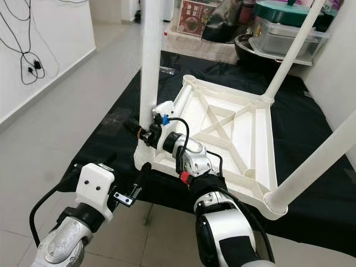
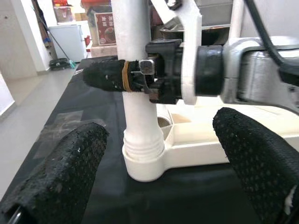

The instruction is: Building children table

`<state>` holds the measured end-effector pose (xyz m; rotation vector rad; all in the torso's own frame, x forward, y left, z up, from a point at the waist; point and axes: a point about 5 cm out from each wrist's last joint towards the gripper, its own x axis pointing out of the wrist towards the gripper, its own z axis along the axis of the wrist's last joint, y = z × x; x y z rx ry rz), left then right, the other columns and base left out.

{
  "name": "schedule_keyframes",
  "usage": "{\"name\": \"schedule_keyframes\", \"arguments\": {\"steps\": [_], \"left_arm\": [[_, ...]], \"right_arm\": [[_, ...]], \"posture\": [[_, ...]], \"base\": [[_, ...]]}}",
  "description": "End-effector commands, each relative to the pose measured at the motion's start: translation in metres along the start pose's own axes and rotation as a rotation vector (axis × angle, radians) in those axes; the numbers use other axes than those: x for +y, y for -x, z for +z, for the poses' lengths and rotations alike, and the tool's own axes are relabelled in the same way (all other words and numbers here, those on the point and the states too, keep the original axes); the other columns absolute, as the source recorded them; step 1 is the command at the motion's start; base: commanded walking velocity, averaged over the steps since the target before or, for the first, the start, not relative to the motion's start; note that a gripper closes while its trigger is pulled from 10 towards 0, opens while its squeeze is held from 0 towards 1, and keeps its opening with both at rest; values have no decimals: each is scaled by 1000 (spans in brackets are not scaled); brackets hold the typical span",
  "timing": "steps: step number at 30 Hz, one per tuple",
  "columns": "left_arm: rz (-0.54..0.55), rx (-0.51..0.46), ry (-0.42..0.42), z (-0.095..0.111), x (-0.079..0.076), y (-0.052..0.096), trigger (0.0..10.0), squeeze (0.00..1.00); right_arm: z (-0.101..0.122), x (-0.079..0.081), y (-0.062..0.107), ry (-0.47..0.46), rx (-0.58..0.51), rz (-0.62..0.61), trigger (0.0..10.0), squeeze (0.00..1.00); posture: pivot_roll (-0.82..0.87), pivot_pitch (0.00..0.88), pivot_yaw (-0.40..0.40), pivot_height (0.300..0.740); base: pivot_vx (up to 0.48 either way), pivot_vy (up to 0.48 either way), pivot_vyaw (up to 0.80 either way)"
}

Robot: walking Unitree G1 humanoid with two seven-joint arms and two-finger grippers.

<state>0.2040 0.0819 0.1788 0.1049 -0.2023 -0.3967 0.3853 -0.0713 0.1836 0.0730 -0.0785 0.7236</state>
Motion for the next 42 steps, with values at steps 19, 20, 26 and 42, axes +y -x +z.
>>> {"name": "schedule_keyframes", "arguments": {"steps": [19,20,26,42], "left_arm": [[-3,15,-2,-4,-1,1,10000,0],[-3,15,-2,-4,-1,1,10000,0],[-4,15,1,-4,-1,1,10000,0],[-2,10,-1,-3,-1,0,10000,0]], "right_arm": [[-17,-14,29,-125,3,-938,7765,0],[-17,-14,29,-125,3,-938,7765,0],[10,-3,11,-70,-163,-640,10000,686],[-8,20,8,-58,102,421,10000,0]], "posture": [[115,67,-121,740],[115,67,-121,740],[112,71,-122,740],[119,76,-126,740]], "base": [[0,0,0],[0,0,0],[0,0,0],[0,0,0]]}}
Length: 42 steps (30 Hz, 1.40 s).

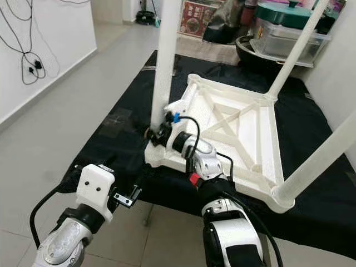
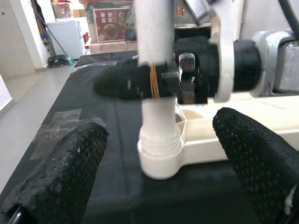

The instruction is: Building children table

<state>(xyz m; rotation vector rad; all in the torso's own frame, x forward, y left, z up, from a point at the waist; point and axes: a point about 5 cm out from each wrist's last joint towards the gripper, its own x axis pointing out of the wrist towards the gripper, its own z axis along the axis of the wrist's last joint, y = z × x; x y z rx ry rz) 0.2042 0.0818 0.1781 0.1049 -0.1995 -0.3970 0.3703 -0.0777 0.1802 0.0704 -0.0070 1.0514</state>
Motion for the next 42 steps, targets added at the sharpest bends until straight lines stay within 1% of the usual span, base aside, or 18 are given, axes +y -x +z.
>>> {"name": "schedule_keyframes", "arguments": {"steps": [1,2,5,6,11,16,17,18,19,20,22,23,25,32,33,36,37,42], "left_arm": [[-2,8,-1,-2,-1,0,10000,0],[-1,7,-1,-2,-1,0,10000,0],[-3,7,-2,-2,-1,0,10000,0],[-2,7,-2,-2,-1,0,10000,0],[-1,7,-2,-2,-1,0,10000,0],[-1,8,0,-2,-1,0,10000,0],[-3,9,0,-2,-2,0,10000,0],[-3,9,0,-2,-2,0,10000,0],[-5,9,1,-3,-2,1,10000,0],[-5,9,1,-3,-2,1,10000,0],[-8,9,3,-3,-3,1,10000,0],[-8,9,3,-3,-3,1,10000,0],[-8,8,6,-3,-4,1,10000,0],[-6,10,4,-3,-3,1,10000,0],[-6,10,4,-3,-3,1,10000,0],[-9,10,5,-4,-4,1,10000,0],[-10,10,6,-4,-4,1,10000,0],[-7,10,3,-4,-3,1,10000,0]], "right_arm": [[-5,11,-12,-22,27,96,10000,0],[-4,12,-14,-30,19,94,8941,0],[-2,10,-19,-24,14,55,8941,0],[1,8,-20,-15,0,10,0,0],[5,-11,-16,7,-24,-271,0,0],[4,-21,-10,3,-27,-440,0,0],[3,-28,-3,18,-23,-575,0,0],[3,-28,-3,18,-23,-575,0,0],[1,-36,7,17,-24,-756,0,0],[1,-36,7,17,-24,-756,0,0],[-5,-44,27,-12,-29,-1051,0,0],[-5,-44,27,-12,-29,-1051,0,0],[-14,-42,44,-63,-29,-1271,0,0],[-17,-29,36,-96,-62,-1312,235,0],[-13,-24,27,-97,-99,-1249,10000,0],[-3,-17,14,-80,-178,-1130,10000,0],[1,-14,11,-75,-210,-1080,10000,1000],[17,-14,7,7,-268,-970,10000,1000]], "posture": [[119,76,-126,740],[119,76,-126,740],[121,75,-128,740],[121,75,-129,740],[116,76,-128,740],[111,76,-125,740],[111,74,-124,740],[111,74,-124,740],[108,74,-124,740],[108,74,-124,740],[106,71,-121,740],[106,71,-121,740],[111,68,-125,740],[108,61,-122,740],[107,60,-119,740],[109,56,-121,740],[109,56,-121,740],[114,54,-121,740]], "base": [[0,0,0],[0,0,0],[0,0,0],[0,0,0],[0,0,0],[0,0,0],[0,0,0],[0,0,0],[0,0,0],[0,0,0],[0,0,0],[0,0,0],[0,0,0],[0,0,0],[0,0,0],[0,0,0],[0,0,0],[0,0,0]]}}
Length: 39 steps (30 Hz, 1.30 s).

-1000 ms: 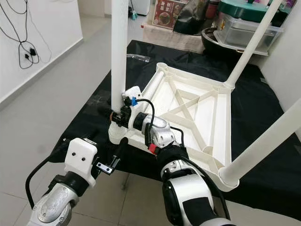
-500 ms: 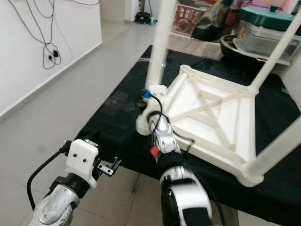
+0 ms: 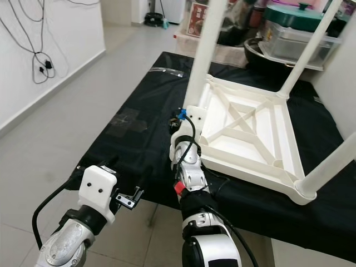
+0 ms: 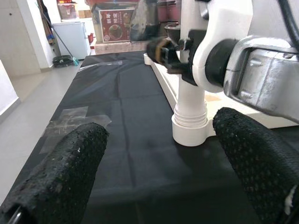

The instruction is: Building children table

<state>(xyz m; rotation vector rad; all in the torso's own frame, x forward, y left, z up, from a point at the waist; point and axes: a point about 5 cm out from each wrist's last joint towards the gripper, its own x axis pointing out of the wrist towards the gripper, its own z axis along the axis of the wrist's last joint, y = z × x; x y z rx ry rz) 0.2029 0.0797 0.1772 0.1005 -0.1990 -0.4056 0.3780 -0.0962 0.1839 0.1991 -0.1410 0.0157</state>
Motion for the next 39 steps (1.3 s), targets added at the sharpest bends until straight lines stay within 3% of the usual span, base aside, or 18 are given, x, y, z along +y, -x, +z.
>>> {"name": "schedule_keyframes", "arguments": {"steps": [1,2,7,11,13,16,20,21,22,23,27,30,32,35,36,37,38,39], "left_arm": [[2,11,-3,-3,0,1,10000,0],[4,11,-3,-3,0,1,10000,0],[5,10,-5,-3,0,1,10000,0],[3,9,-3,-3,-1,0,10000,0],[3,9,-3,-3,-1,0,10000,0],[-2,11,2,-3,-4,1,10000,0],[0,12,4,-3,-3,1,10000,0],[1,11,4,-3,-3,1,10000,0],[1,11,4,-3,-3,1,10000,0],[2,11,3,-3,-3,0,10000,0],[2,10,4,-3,-3,0,10000,0],[3,10,3,-3,-2,0,10000,0],[3,11,2,-3,-2,0,10000,0],[3,11,2,-3,-1,0,10000,0],[2,11,2,-3,-1,0,10000,0],[2,11,2,-3,-1,0,10000,0],[1,11,2,-3,-2,0,10000,0],[1,11,2,-3,-2,0,10000,0]], "right_arm": [[15,7,-5,35,-76,93,10000,1000],[18,9,-8,22,-77,158,10000,0],[22,15,-13,-59,-19,445,10000,0],[14,20,-6,-101,104,810,10000,0],[13,19,-4,-97,115,846,10000,0],[-9,24,7,27,245,1019,10000,0],[-14,31,8,51,259,1044,10000,0],[-15,32,8,45,260,1045,7686,0],[-15,32,8,37,264,1054,7686,0],[-13,32,5,30,250,1009,0,0],[-11,31,1,37,224,949,0,0],[-8,22,-8,58,189,771,0,0],[-6,1,-18,107,167,465,0,0],[-6,-8,-21,124,162,347,0,0],[-6,-19,-22,146,154,213,0,0],[-6,-19,-22,146,154,213,0,0],[-7,-33,-20,157,151,49,0,0],[-7,-33,-20,157,151,49,0,0]], "posture": [[114,54,-121,740],[113,51,-124,740],[109,51,-120,740],[112,54,-127,740],[112,54,-127,740],[119,59,-131,740],[118,62,-135,740],[115,62,-131,740],[115,62,-131,740],[118,65,-133,740],[119,65,-131,740],[116,66,-131,740],[111,67,-127,740],[110,68,-125,740],[110,68,-124,740],[110,68,-124,740],[110,68,-125,740],[110,68,-125,740]], "base": [[0,0,0],[0,0,0],[0,0,0],[0,0,0],[0,0,0],[0,0,0],[0,0,0],[0,0,0],[0,0,0],[0,0,0],[0,0,0],[0,0,0],[0,0,0],[0,0,0],[0,0,0],[0,0,0],[0,0,0],[0,0,0]]}}
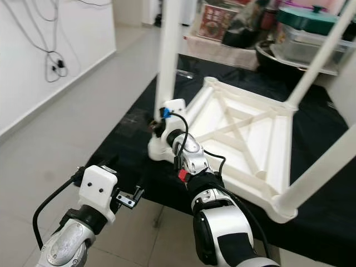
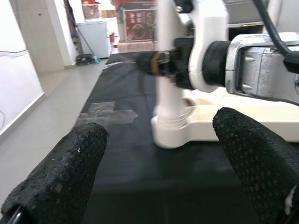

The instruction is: Building children table

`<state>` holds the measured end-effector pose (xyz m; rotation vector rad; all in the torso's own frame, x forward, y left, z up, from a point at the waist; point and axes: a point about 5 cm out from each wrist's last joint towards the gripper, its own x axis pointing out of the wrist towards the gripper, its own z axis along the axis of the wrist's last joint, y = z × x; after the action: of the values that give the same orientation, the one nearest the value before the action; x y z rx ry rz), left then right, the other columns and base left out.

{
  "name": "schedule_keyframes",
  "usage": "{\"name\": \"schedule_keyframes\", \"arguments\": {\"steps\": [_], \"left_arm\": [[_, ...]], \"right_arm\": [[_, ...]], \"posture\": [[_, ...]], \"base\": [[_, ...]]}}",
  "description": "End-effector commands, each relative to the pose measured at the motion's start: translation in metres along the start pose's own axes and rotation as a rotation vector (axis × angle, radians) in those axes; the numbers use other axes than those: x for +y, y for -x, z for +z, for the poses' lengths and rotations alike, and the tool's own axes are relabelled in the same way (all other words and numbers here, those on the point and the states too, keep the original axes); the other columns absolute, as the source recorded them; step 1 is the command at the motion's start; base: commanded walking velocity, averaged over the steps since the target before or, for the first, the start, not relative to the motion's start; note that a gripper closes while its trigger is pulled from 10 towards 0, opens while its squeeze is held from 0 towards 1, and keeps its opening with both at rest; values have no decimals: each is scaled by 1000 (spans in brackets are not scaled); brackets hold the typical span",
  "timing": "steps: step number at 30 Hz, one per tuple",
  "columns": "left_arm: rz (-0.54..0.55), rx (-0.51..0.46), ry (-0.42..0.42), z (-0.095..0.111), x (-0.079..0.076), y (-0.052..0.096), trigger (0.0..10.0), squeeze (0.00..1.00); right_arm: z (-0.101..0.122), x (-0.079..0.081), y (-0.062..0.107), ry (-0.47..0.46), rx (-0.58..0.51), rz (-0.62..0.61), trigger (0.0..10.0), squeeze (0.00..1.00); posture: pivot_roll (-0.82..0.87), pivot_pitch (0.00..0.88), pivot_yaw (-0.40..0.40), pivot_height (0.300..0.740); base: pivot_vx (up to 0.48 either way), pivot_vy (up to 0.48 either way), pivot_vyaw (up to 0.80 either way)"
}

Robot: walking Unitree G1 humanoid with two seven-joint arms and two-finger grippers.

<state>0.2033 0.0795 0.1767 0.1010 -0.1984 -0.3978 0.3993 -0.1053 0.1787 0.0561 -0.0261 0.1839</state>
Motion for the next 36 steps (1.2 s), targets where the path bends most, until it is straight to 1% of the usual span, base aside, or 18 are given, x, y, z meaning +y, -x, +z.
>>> {"name": "schedule_keyframes", "arguments": {"steps": [1,2,4,6,8,9,10,11,13,14,18,19,20,21,23,27,31,36], "left_arm": [[-8,10,4,-3,-2,0,10000,0],[-10,10,4,-3,-2,0,10000,0],[-10,10,3,-3,-2,0,10000,0],[-11,10,3,-3,-2,0,10000,0],[-10,10,3,-3,-2,0,10000,0],[-10,10,3,-3,-2,0,10000,0],[-10,11,3,-3,-2,0,10000,0],[-10,11,3,-3,-2,0,10000,0],[-10,11,3,-3,-2,0,10000,0],[-10,11,3,-3,-2,0,10000,0],[-10,11,3,-3,-2,0,10000,0],[-9,11,3,-3,-2,0,10000,0],[-9,11,3,-3,-2,0,10000,0],[-8,11,3,-3,-2,0,10000,0],[-8,11,3,-3,-2,0,10000,0],[-6,9,3,-3,-2,-1,10000,0],[-6,9,2,-3,-2,-1,10000,0],[-6,9,1,-3,-2,-1,10000,0]], "right_arm": [[-8,-33,10,-15,39,-282,0,0],[-14,-38,17,-46,57,-405,0,0],[-20,-36,23,-75,78,-464,0,0],[-23,-33,26,-91,90,-484,0,0],[-26,-16,27,-111,95,-445,0,0],[-26,-16,27,-111,95,-445,0,0],[-24,-4,24,-149,70,-369,10000,0],[-20,5,21,-166,34,-319,10000,0],[-20,5,21,-166,34,-319,10000,0],[-14,13,18,-184,-7,-249,10000,1000],[-8,19,16,-174,-53,-200,10000,1000],[-1,21,14,-165,-93,-152,10000,0],[-1,21,14,-165,-93,-152,10000,0],[13,24,9,-200,-141,155,10000,0],[13,24,9,-200,-141,155,10000,0],[16,25,14,-197,-91,559,10000,0],[14,28,18,-197,-68,709,10000,0],[8,40,24,-124,-19,908,10000,0]], "posture": [[107,70,-123,740],[106,71,-122,740],[108,71,-123,740],[108,71,-122,740],[108,72,-122,740],[108,72,-122,740],[107,71,-122,740],[108,71,-122,740],[108,71,-122,740],[108,71,-122,740],[107,73,-121,740],[109,73,-124,740],[109,73,-124,740],[106,72,-122,740],[106,72,-122,740],[107,71,-126,740],[107,71,-126,740],[115,64,-128,740]], "base": [[0,0,0],[0,0,0],[0,0,0],[0,0,0],[0,0,0],[0,0,0],[0,0,0],[0,0,0],[0,0,0],[0,0,0],[0,0,0],[0,0,0],[0,0,0],[0,0,0],[0,0,0],[0,0,0],[0,0,0],[0,0,0]]}}
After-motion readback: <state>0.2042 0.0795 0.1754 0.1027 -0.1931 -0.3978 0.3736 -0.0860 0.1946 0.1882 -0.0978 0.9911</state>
